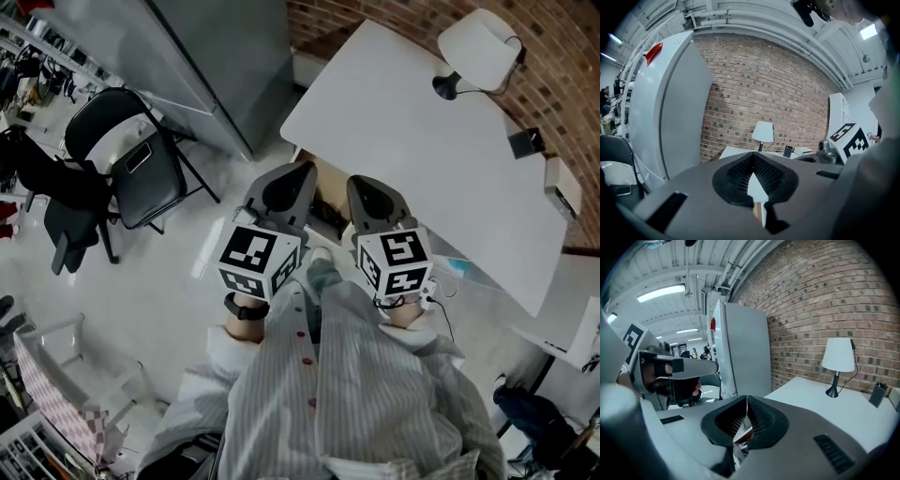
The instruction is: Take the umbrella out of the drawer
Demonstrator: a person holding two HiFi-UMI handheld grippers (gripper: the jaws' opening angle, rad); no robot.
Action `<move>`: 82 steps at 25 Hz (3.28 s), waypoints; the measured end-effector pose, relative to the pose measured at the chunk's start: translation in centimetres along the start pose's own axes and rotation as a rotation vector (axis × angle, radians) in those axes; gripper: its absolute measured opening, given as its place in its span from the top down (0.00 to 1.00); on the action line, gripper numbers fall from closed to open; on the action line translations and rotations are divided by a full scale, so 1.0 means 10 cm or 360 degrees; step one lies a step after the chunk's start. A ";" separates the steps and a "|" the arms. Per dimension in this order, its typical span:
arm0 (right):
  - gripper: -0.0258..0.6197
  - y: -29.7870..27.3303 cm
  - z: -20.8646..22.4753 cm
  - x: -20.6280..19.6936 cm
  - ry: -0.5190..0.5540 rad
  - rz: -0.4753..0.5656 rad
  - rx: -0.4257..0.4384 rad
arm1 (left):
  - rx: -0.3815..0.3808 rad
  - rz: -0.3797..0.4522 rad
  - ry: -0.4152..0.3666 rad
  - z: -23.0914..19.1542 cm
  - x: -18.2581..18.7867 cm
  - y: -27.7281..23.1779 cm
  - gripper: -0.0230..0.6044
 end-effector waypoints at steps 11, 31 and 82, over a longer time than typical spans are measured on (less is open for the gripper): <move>0.91 -0.41 0.18 0.03 0.0039 -0.0076 0.0080 | 0.0121 -0.0030 0.0079 -0.26 -0.18 -0.23 0.95; 0.91 -0.98 -0.05 -0.49 0.0047 -0.0300 0.0164 | 0.0244 -0.0181 0.0185 -0.77 -0.87 0.01 0.95; 0.84 -2.53 0.35 -3.51 -0.0126 -0.1111 0.0328 | 0.0102 -0.0795 0.0452 -1.14 -3.69 -0.44 0.95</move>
Point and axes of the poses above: the fingertips, and each gripper's own axes: y backward along the fingers, z to its right, x out of its top, the point moved 9 cm from there along y, backward along the fingers, and after that the axes turned 8 degrees about x, right-handed, at the moved point
